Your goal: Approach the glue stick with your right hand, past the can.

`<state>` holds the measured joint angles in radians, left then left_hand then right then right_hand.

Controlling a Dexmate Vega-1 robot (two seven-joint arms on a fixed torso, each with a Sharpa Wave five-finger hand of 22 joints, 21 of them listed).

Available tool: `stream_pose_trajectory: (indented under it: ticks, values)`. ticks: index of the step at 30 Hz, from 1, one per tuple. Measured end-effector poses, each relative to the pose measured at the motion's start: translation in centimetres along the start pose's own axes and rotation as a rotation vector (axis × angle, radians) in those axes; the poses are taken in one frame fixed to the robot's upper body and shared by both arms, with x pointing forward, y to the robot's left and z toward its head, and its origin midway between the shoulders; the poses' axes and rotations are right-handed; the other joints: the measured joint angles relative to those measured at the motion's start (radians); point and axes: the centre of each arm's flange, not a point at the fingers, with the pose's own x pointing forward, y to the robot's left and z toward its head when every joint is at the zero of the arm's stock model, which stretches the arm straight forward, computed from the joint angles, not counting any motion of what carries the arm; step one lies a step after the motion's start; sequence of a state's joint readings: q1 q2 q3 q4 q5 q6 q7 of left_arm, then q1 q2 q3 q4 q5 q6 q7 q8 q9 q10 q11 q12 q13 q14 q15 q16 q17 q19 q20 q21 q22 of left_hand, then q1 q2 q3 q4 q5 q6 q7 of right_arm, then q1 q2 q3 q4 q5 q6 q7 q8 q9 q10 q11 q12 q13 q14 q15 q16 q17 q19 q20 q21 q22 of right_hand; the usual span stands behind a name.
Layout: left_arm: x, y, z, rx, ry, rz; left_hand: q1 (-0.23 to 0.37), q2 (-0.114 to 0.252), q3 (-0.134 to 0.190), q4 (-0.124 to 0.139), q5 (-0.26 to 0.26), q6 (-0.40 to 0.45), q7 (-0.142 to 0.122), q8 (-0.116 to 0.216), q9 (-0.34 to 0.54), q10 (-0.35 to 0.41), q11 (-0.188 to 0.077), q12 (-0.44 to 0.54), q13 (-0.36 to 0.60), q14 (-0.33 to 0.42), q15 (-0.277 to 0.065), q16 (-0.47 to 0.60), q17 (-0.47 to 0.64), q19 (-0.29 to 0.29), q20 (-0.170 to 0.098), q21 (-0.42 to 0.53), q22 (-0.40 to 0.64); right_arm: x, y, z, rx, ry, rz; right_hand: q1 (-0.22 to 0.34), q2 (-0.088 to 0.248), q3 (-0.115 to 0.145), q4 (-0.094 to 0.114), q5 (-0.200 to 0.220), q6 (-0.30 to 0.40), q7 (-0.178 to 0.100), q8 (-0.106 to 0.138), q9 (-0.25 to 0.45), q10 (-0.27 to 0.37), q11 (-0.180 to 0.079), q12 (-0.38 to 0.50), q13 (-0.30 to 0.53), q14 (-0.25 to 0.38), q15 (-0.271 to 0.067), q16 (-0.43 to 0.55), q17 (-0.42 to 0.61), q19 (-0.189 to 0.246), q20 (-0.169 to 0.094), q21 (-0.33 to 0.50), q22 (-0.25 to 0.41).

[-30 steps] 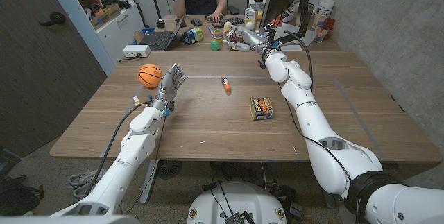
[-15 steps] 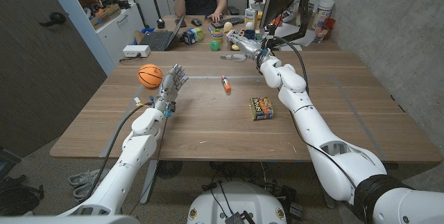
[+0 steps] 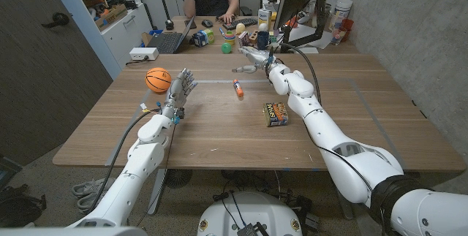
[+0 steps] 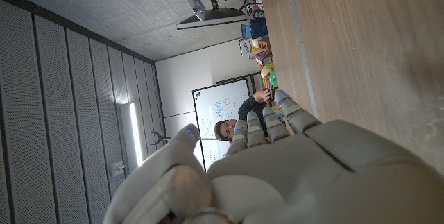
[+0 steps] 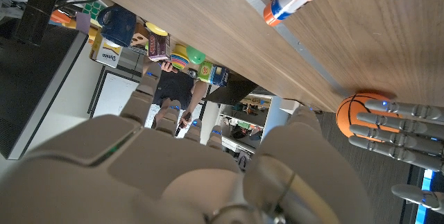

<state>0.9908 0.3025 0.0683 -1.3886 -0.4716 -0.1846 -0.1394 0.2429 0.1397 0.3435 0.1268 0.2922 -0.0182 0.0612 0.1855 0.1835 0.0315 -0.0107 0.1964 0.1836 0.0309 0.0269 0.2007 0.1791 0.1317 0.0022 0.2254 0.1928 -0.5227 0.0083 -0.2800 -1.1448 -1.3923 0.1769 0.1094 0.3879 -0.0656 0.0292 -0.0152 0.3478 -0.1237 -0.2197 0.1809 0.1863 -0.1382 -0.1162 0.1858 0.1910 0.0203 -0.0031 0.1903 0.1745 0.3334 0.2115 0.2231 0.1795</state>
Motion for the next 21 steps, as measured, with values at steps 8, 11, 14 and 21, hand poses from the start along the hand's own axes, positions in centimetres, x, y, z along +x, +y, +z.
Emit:
stream_pose_trajectory:
  ticks: [8,11,14,21]
  values:
    - [0.2,0.4,-0.1,-0.002,0.007,0.007,0.0,0.0,0.0,0.0,0.0,-0.001,0.001,0.0,0.0,0.0,0.0,0.0,0.0,0.0,0.0,0.0,0.0,0.0,0.0,-0.004,0.0,0.8,1.1,0.5,0.002,-0.011,0.046,0.02,0.006,-0.003,-0.003,0.008,-0.016,0.006,0.005,0.0,0.015,0.015,0.008,0.0,0.018,-0.01,0.003,0.0,0.077,0.003,0.015,0.0]
    - [0.2,0.6,-0.2,-0.002,0.01,0.009,0.0,0.0,0.0,0.0,0.0,-0.001,0.001,0.0,0.0,0.0,0.0,0.0,0.0,0.0,0.0,0.0,0.0,0.0,0.0,-0.004,0.001,1.0,1.4,0.8,0.0,-0.021,0.065,0.025,0.001,-0.007,-0.007,0.008,-0.023,0.002,0.005,0.0,0.015,0.015,0.008,0.0,0.018,-0.01,0.003,0.0,0.091,0.003,0.015,0.0]
    - [0.3,0.7,-0.3,-0.002,0.012,0.011,0.0,0.0,0.0,0.0,0.0,-0.001,0.001,0.0,0.0,0.0,0.0,0.0,0.0,0.0,0.0,0.0,0.0,0.0,0.0,-0.004,0.005,1.1,1.9,1.3,-0.006,-0.039,0.086,0.025,0.002,-0.007,-0.007,0.008,-0.023,0.002,0.005,0.002,0.015,0.015,0.008,0.0,0.021,-0.013,0.003,0.0,0.095,0.006,0.015,-0.002]
    - [0.5,0.8,-0.3,-0.001,0.01,0.011,0.0,0.0,0.0,0.0,0.0,-0.001,0.001,0.0,0.0,0.0,0.0,0.0,0.0,0.0,0.0,0.0,0.0,0.0,0.0,-0.004,0.005,1.3,2.8,2.5,-0.023,-0.08,0.13,0.031,0.008,-0.007,-0.007,0.011,-0.029,0.007,0.005,0.002,0.02,0.02,0.008,0.0,0.021,-0.013,0.003,-0.003,0.108,0.004,0.015,-0.003]
